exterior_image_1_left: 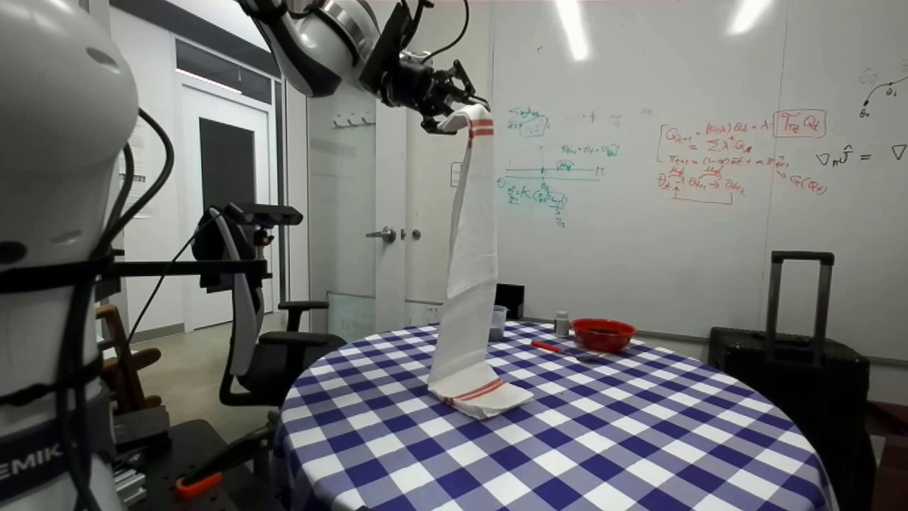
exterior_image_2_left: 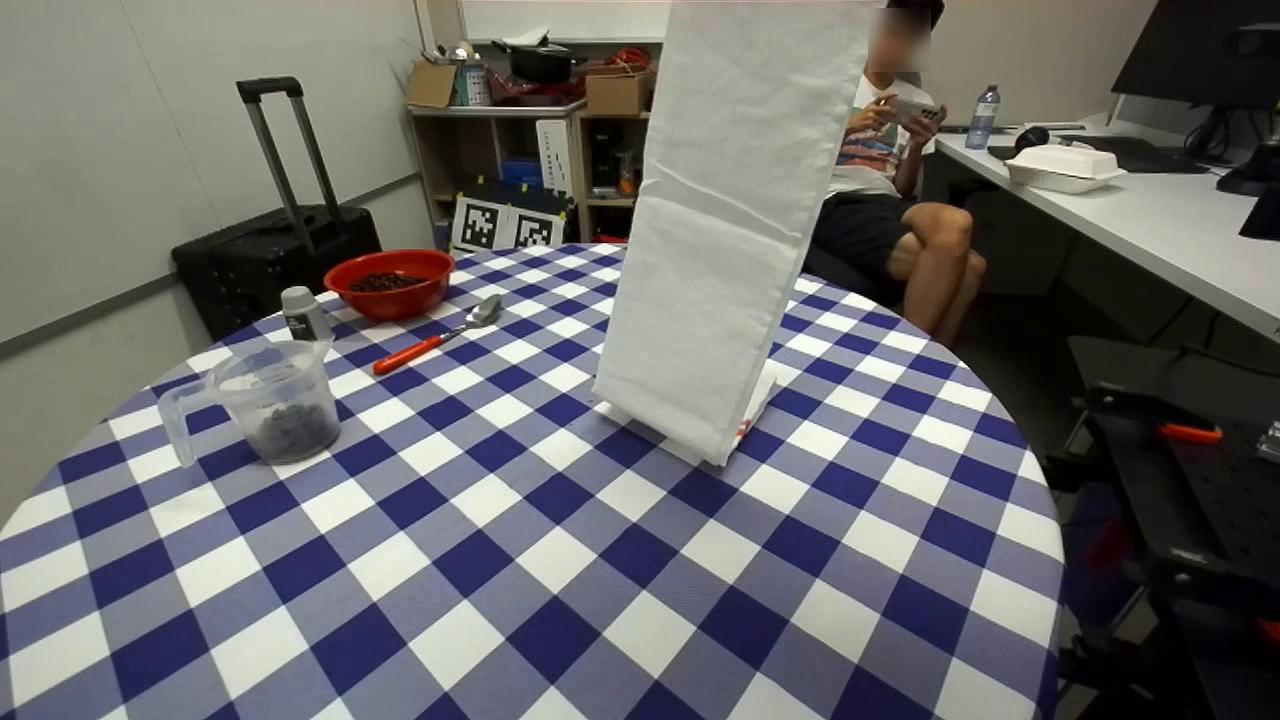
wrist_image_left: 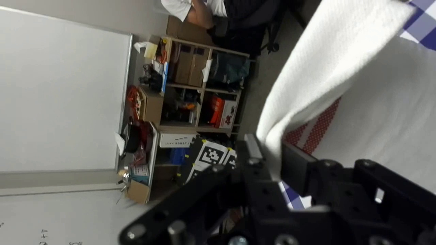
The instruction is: Fold the towel
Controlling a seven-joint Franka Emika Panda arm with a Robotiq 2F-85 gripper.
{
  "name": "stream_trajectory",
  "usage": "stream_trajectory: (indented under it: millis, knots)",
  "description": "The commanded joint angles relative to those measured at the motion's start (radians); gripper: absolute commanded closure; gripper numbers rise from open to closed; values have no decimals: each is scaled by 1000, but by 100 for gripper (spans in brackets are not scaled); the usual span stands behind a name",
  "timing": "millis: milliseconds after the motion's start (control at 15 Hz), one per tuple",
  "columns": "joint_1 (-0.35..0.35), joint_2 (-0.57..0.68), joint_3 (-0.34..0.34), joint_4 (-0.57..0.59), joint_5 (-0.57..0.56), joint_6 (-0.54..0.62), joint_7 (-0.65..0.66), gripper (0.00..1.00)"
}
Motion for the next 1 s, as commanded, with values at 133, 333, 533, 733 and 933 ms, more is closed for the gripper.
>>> stream_trajectory:
  millis: [133,333,533,733,933]
  knots:
    - [-31,-134,-17,-120,-26,-16,-34,96]
    - [-43,8,-13,-60,-77,19,10,96]
    - [-34,83,-5,-50,-118,43,11,96]
    - [-15,205,8,-13,-176,51,15,96]
    - [9,311,14,38,-230,34,6,96]
